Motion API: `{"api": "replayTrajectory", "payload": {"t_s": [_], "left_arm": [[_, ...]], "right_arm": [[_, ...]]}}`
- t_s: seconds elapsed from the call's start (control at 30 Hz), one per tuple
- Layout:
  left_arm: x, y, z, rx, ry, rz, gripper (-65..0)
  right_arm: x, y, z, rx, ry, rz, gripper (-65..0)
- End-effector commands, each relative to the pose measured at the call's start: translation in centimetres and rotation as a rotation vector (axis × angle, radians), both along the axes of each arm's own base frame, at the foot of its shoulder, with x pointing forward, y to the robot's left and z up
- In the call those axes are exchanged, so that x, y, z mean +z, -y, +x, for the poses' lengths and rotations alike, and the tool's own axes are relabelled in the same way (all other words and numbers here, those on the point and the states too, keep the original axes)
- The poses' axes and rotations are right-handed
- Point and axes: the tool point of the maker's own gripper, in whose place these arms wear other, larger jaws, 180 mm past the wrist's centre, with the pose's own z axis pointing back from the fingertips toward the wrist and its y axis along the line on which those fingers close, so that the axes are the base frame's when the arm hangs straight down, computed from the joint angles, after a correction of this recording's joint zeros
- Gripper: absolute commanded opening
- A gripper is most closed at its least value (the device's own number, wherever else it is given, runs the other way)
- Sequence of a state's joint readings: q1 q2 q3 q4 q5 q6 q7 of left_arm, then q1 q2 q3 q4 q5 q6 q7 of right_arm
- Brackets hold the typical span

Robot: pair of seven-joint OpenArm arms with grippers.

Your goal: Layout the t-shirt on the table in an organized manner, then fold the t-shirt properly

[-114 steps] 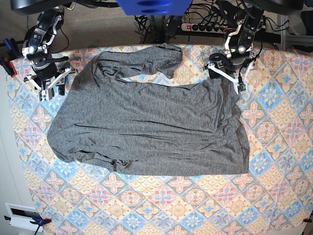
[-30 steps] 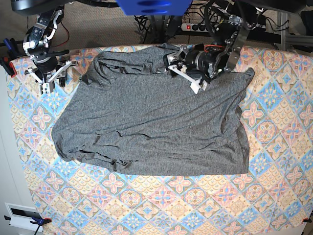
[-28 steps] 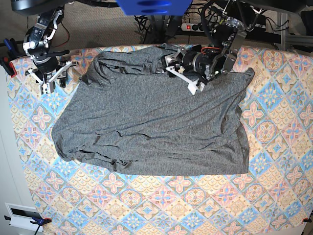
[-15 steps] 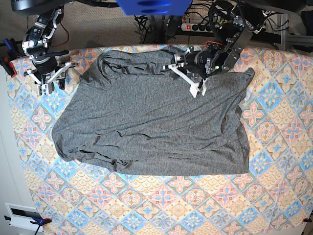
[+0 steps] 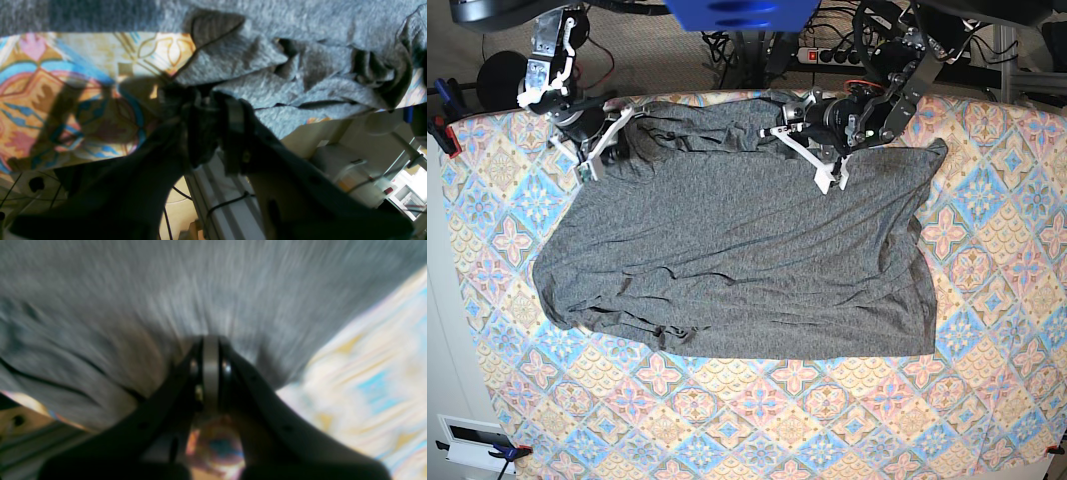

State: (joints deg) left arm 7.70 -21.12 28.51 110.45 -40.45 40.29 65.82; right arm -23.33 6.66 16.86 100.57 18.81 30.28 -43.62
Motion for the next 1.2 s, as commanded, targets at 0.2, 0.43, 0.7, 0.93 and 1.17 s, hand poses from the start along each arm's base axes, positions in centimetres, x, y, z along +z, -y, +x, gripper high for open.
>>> {"api": "replayTrajectory", "payload": {"t_s": [0.2, 0.43, 0.7, 0.93, 1.17], "left_arm": [[0.4, -1.4, -0.4, 0.067, -0.003, -0.013, -59.2], [0.9, -6.8, -1.2, 0.269, -0.002, 0.025, -64.2], [0.1, -11.8, -3.5, 0.374, -0.048, 0.113, -64.1], [0.9, -16.5, -3.1, 0.515, -0.014, 0.172, -63.4], [2.1, -19.8, -1.9, 0.615, 0.039, 0.204, -43.4]], "right_arm": [[-4.0, -1.1, -0.6, 0.024, -0.118, 0.049, -65.0], [-5.1, 0.5, -0.3, 0.041, -0.149, -0.054, -65.0], [-5.9, 1.8, -1.0, 0.063, -0.180, -0.147, -65.0], [-7.7, 1.9, -2.6, 0.052, -0.246, -0.128, -65.0], [-8.2, 1.9, -3.0, 0.049, -0.264, -0.122, -65.0]]}}
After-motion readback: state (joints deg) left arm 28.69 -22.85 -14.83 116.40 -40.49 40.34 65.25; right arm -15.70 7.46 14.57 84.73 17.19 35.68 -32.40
